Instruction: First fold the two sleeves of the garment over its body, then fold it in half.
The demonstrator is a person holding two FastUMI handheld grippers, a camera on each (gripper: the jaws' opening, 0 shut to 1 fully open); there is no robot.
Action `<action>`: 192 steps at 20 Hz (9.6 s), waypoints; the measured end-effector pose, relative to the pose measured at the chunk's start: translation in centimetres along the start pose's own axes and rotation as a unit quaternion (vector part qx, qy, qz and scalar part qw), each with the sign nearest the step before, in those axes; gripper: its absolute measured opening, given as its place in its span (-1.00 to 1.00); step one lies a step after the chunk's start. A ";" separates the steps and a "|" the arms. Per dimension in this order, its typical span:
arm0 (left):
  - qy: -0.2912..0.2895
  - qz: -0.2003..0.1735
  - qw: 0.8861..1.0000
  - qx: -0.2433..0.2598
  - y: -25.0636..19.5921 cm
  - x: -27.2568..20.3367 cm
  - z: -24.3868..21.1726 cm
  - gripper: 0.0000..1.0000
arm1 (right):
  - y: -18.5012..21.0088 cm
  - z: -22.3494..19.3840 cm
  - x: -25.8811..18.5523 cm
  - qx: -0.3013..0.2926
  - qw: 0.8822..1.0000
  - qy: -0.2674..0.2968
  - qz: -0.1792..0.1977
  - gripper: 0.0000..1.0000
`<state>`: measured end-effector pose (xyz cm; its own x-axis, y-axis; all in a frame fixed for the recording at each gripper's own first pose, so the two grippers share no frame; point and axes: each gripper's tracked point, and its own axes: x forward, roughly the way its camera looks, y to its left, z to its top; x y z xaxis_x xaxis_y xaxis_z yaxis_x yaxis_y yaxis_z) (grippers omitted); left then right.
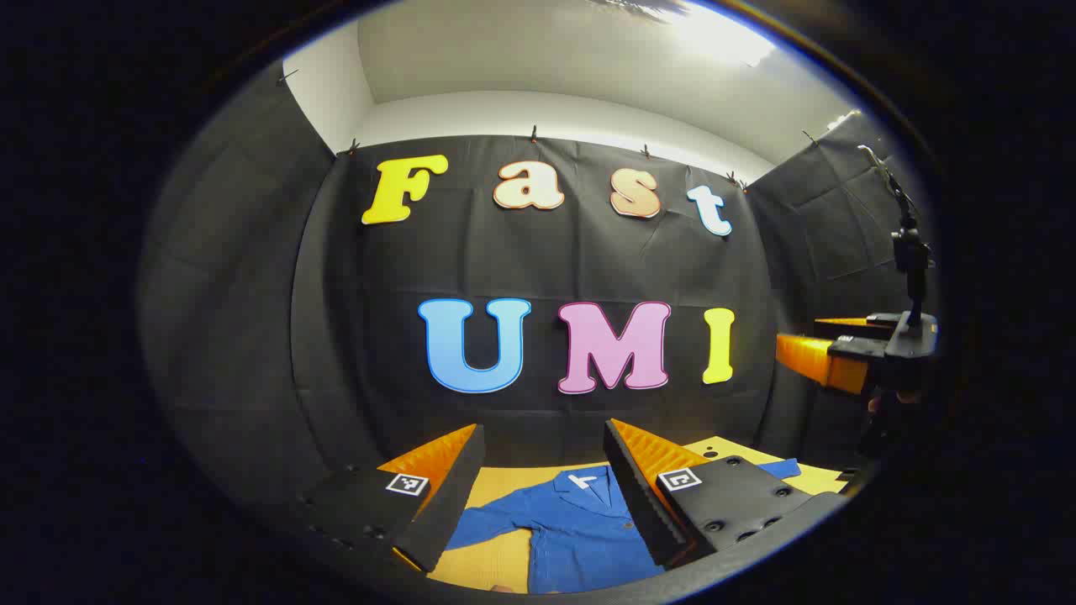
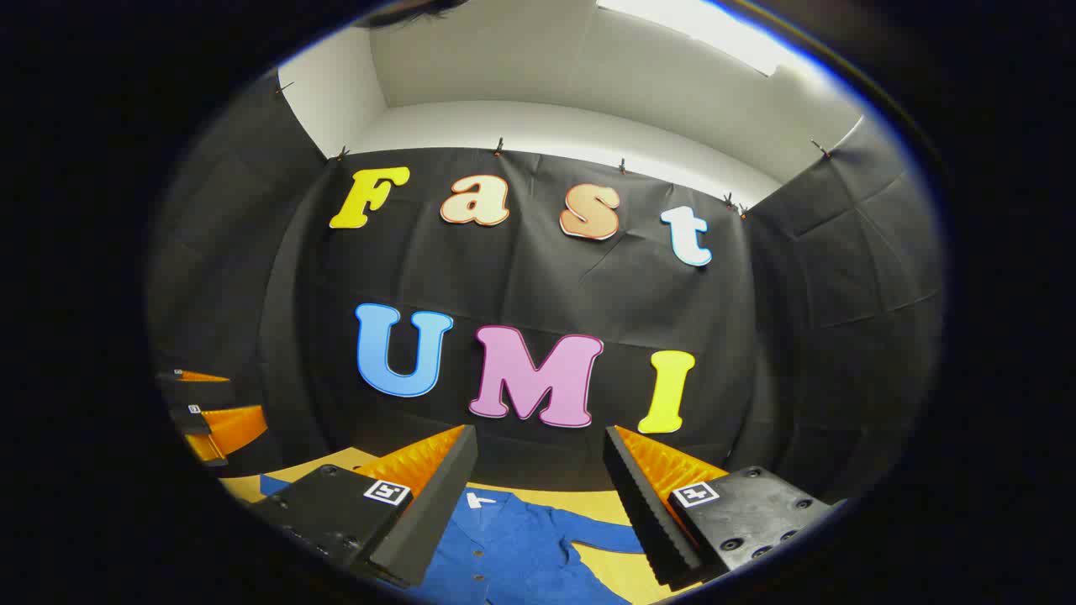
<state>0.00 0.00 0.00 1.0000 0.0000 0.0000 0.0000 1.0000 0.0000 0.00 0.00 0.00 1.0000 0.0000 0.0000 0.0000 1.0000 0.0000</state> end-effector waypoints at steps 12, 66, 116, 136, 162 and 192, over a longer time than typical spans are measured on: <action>0.017 -0.004 1.000 0.002 -1.4 1.4 -1.1 0.63 | -0.9 -2.0 0.8 0.002 1.000 0.018 0.001 0.93; 0.142 0.102 0.984 -0.018 -5.9 9.3 -9.8 0.63 | -22.3 -41.7 16.0 0.037 0.920 0.369 -0.127 0.94; 0.206 0.183 0.960 -0.049 -6.9 6.5 -15.9 0.64 | -1.2 -44.9 24.7 0.210 0.853 0.467 0.098 -0.91; 0.196 0.319 0.917 -0.137 12.9 6.1 -27.6 0.68 | 25.8 -46.7 20.3 0.114 0.880 0.387 0.251 0.72; 0.458 0.316 0.817 -0.152 25.0 11.8 -42.4 -0.55 | 5.9 -38.2 12.7 0.036 0.952 0.228 0.201 0.94; 0.238 -0.113 0.940 -0.217 -27.1 37.5 -24.7 -0.99 | -14.4 -45.7 7.4 0.047 0.934 0.354 -0.003 0.94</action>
<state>37.46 -27.05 -24.68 0.8608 -0.3164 -0.3987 0.1099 0.8804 -0.4613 7.40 -14.42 -45.71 0.7498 0.0271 -0.6612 0.0400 0.9955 0.0861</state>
